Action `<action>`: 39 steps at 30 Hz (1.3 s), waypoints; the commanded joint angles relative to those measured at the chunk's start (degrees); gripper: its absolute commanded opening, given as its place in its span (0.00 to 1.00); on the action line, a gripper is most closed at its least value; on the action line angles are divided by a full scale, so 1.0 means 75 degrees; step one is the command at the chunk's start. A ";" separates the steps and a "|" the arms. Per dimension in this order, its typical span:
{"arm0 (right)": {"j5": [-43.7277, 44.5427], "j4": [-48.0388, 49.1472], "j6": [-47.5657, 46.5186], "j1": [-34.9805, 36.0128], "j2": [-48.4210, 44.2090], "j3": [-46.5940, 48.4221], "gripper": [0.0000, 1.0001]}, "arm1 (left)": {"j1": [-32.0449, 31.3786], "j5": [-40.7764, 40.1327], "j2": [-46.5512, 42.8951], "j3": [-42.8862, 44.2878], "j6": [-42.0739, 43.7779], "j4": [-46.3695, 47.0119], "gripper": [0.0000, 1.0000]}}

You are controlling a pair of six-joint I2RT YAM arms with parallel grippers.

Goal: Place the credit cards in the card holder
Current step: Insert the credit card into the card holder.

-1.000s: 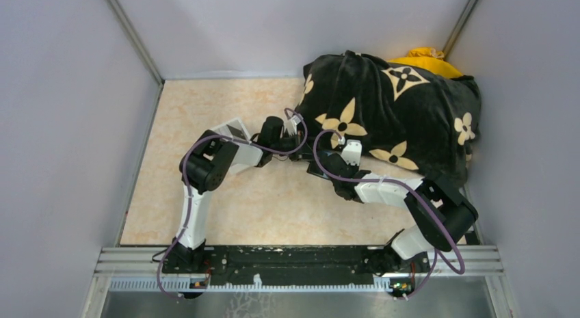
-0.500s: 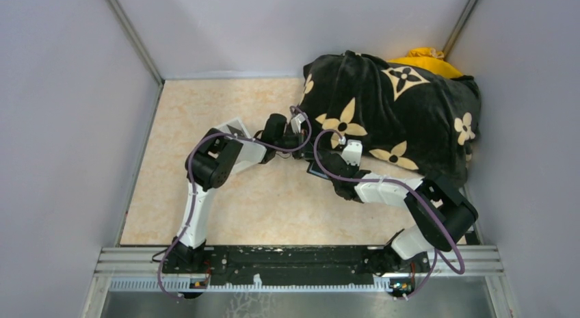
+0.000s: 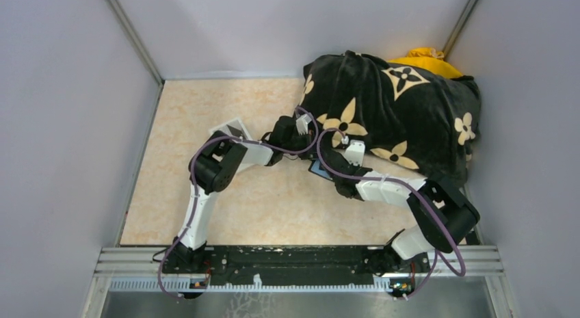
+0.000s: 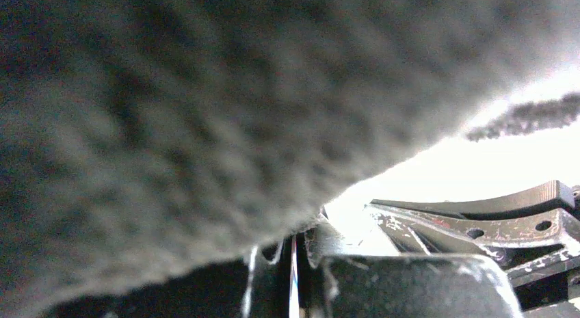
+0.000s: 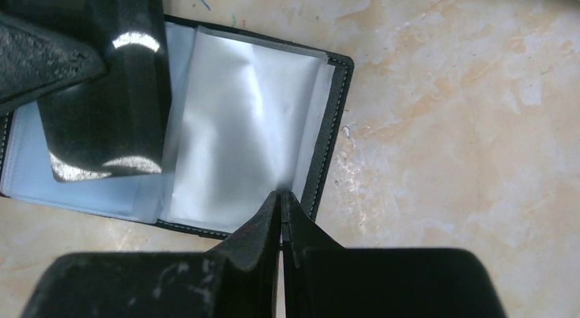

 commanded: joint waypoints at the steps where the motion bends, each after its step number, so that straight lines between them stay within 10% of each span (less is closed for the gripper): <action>1: 0.0123 -0.0462 0.0096 -0.0309 -0.0224 0.0298 0.03 | -0.0376 -0.1084 0.0021 -0.0714 0.0426 -0.0878 0.00; 39: -0.1351 0.0503 -0.0699 -0.1229 0.1461 0.1445 0.04 | -0.0637 -0.2669 -0.2573 -0.4626 -0.1315 -0.0007 0.00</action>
